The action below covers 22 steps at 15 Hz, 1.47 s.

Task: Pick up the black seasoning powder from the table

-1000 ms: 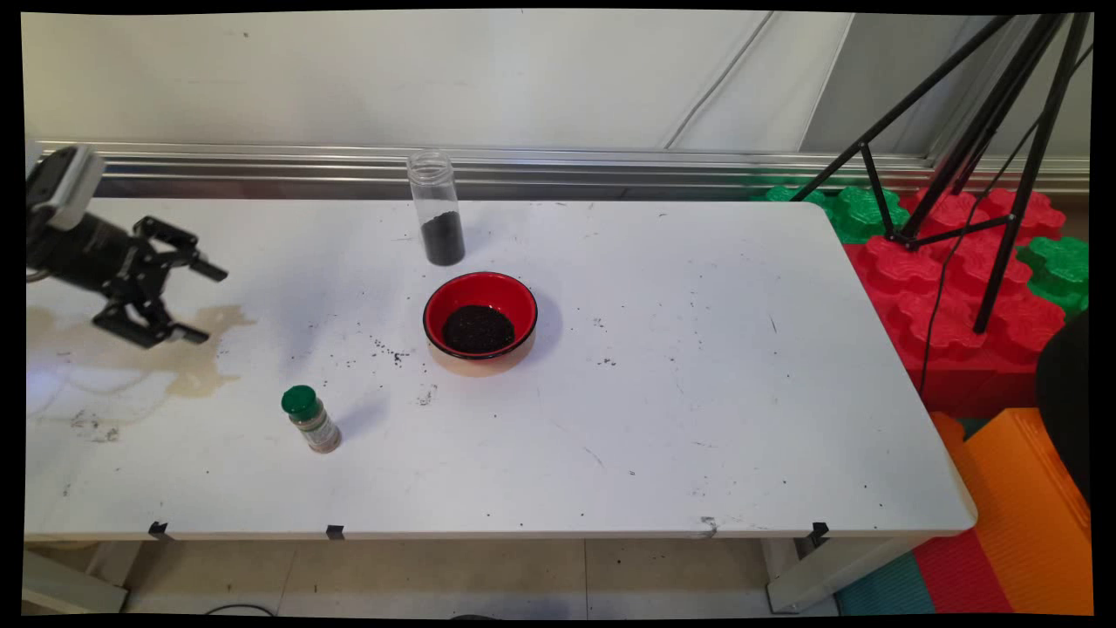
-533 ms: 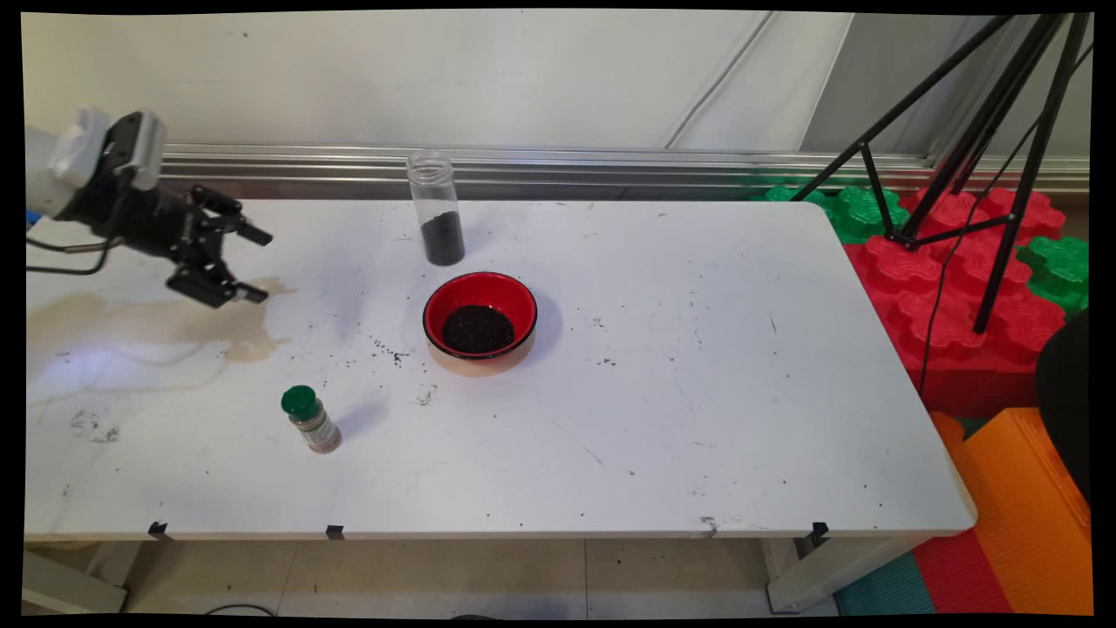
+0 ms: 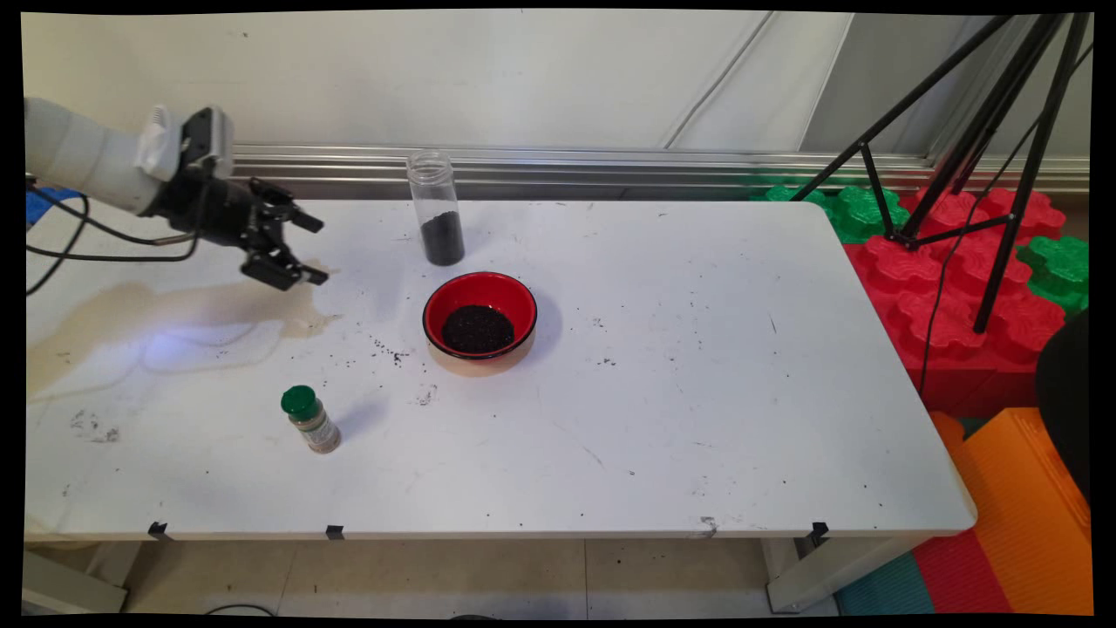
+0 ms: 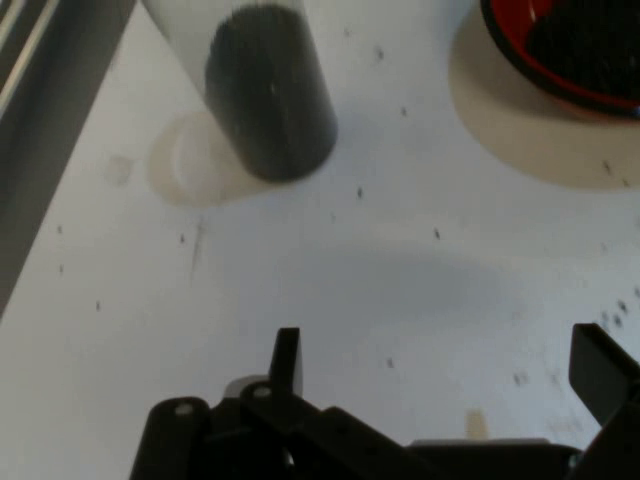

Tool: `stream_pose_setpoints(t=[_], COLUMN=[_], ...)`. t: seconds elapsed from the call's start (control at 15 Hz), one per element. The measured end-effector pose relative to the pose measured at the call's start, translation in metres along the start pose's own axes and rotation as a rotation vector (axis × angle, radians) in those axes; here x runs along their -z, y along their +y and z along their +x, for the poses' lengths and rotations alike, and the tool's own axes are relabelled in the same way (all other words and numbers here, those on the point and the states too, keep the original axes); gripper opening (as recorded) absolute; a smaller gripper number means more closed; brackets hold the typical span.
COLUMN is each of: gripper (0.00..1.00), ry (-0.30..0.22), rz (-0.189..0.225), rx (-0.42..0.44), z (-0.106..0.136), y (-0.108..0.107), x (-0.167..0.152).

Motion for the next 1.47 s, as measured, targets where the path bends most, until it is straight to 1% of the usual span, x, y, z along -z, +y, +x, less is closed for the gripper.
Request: stream_pose_setpoints(t=[0.2, 0.53, 0.93, 1.13, 1.47], gripper=[1.0, 1.0, 1.0, 1.0, 1.0], ry=[0.045, 0.114, 0.18, 0.224, 0.281], rz=[0.005, 0.032, 0.054, 0.065, 0.079], rx=[0.004, 0.009, 0.018, 0.023, 0.04], z=[0.003, 0.001, -0.003, -0.004, -0.007], y=[-0.005, -0.015, -0.022, -0.026, -0.03], x=[-0.024, -0.058, -0.082, -0.096, -0.118])
